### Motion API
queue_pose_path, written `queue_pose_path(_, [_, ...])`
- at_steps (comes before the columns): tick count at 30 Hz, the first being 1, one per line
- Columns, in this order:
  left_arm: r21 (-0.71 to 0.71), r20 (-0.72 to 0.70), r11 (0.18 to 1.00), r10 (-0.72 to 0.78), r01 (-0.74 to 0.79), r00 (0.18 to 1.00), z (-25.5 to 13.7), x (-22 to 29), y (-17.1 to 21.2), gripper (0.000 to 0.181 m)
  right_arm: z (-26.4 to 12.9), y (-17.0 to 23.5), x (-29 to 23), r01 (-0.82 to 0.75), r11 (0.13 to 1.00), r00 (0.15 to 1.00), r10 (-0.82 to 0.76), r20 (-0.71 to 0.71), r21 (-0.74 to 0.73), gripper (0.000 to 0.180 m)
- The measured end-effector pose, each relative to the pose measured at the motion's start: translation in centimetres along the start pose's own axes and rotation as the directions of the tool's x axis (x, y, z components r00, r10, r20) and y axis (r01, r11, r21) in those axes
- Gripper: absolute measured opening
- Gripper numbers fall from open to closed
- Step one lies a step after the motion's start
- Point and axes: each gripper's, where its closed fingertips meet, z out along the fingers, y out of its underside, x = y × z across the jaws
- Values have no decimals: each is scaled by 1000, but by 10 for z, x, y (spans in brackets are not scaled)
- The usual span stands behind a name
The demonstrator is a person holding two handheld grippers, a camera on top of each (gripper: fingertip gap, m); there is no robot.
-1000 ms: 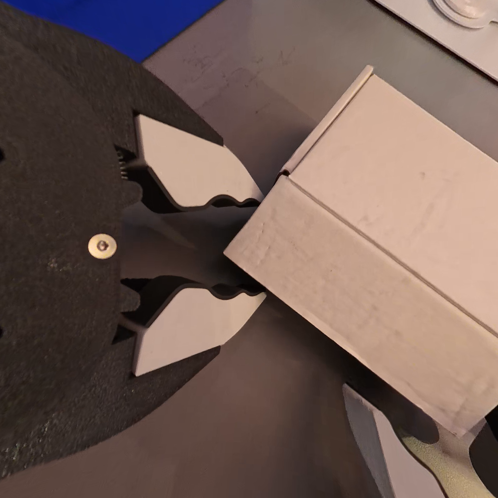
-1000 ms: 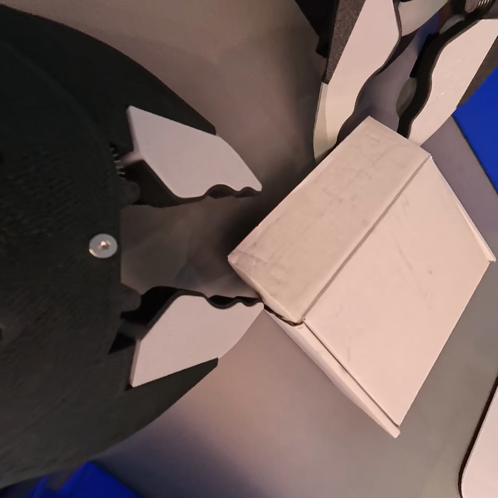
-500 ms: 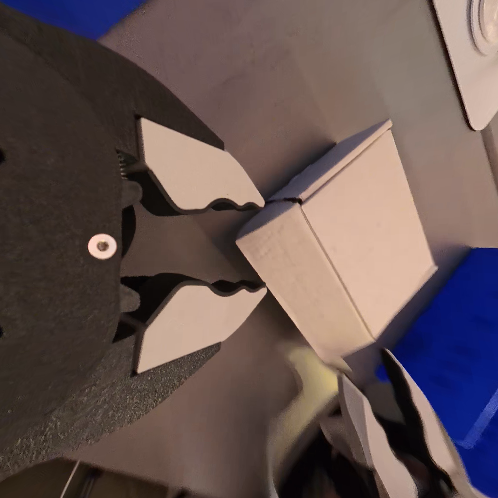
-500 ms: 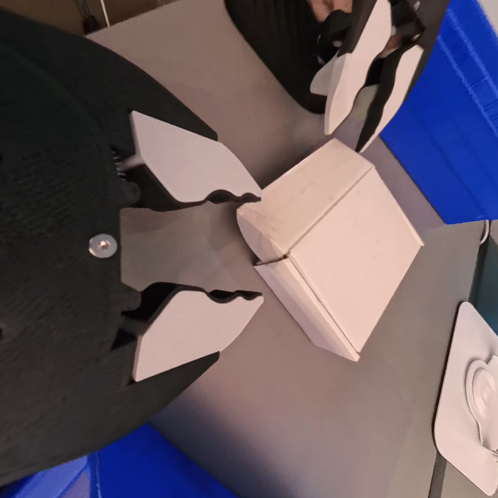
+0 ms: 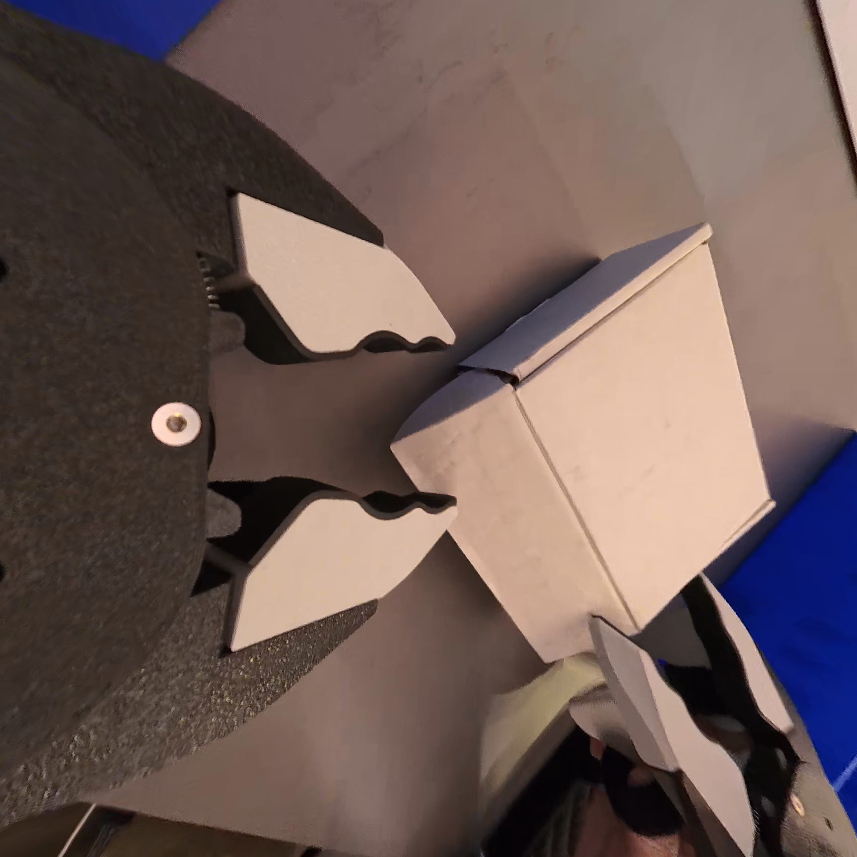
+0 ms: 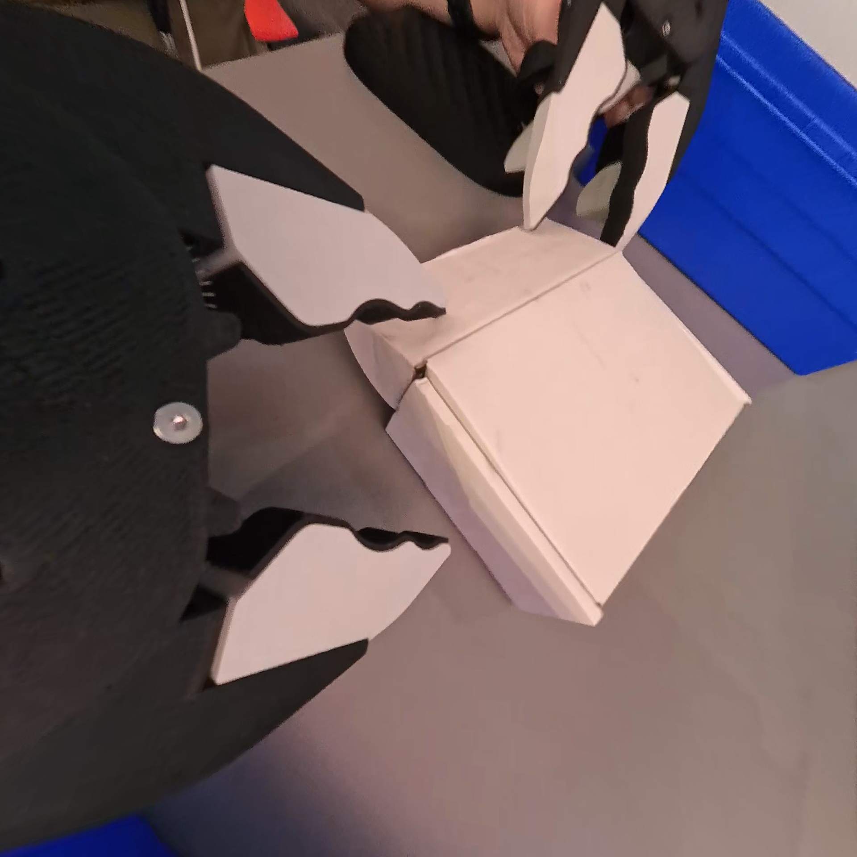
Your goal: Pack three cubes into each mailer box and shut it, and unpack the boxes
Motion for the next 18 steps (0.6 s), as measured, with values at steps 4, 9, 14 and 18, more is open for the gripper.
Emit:
queue_pose_path(4, [29, -99, 999, -18, 21, 995, 3, 2, -12, 56, 6, 4, -5, -11, 999, 996, 14, 87, -36, 91])
queue_pose_path(9, [18, -123, 1000, -4, 7, 992, 12, -1, -15, 56, 8, 3, -5, 5, 999, 995, -1, 104, -35, 91])
queue_pose_path(14, [22, -74, 1000, 0, 1, 997, 16, -8, -16, 45, 11, 5, -2, 44, 996, 997, -39, 66, -81, 89])
queue_pose_path(18, [-7, -16, 999, 42, -42, 999, 19, -9, -12, 44, 14, 9, -1, 55, 989, 998, -51, 38, -139, 87])
